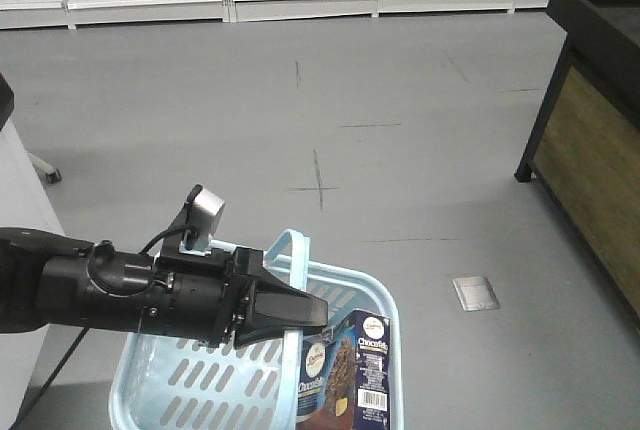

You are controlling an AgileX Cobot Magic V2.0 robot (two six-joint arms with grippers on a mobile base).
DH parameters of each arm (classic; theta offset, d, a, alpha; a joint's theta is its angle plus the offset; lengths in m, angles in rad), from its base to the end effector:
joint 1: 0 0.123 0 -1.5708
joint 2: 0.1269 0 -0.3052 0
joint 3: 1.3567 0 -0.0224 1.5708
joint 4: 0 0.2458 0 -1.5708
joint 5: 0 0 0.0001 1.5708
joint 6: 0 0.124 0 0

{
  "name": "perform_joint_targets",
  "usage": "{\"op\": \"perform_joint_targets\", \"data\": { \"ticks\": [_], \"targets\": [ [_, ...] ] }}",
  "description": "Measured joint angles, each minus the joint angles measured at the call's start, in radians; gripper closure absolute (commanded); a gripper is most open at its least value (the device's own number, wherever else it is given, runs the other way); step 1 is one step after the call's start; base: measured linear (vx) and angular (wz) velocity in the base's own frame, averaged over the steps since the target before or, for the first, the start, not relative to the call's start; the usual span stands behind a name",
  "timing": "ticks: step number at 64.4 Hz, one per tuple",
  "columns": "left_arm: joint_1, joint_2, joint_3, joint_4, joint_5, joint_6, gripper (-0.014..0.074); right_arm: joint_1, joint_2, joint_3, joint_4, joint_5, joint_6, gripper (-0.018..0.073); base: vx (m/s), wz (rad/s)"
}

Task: Left arm holds basket, right arm returns cookies
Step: 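Drive forward toward the drink shelves holding the basket in the left gripper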

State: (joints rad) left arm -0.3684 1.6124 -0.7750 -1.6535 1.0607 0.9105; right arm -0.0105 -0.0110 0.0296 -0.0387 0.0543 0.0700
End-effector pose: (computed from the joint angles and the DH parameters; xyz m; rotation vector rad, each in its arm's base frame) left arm 0.2378 -0.2075 0.2380 0.1595 2.3862 -1.7769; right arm 0.0645 -0.0009 0.1992 0.0342 1.5561 0.0148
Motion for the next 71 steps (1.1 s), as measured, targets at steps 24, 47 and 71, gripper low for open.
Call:
{"op": "perform_joint_targets", "data": {
  "ticks": [24,47,71],
  "targets": [
    [0.000,0.000,0.000,0.000,-0.001,0.000,0.0603,0.000,0.000,0.000,0.000,0.000,0.000,0.0568,0.37,0.06],
    [0.000,0.000,0.000,0.000,-0.001,0.000,0.0603,0.000,0.000,0.000,0.000,0.000,0.000,0.0568,0.36,-0.03],
    [0.000,0.000,0.000,0.000,0.000,0.000,0.0603,0.000,0.000,0.000,0.000,0.000,0.000,0.0568,0.35,-0.03]
  ]
}}
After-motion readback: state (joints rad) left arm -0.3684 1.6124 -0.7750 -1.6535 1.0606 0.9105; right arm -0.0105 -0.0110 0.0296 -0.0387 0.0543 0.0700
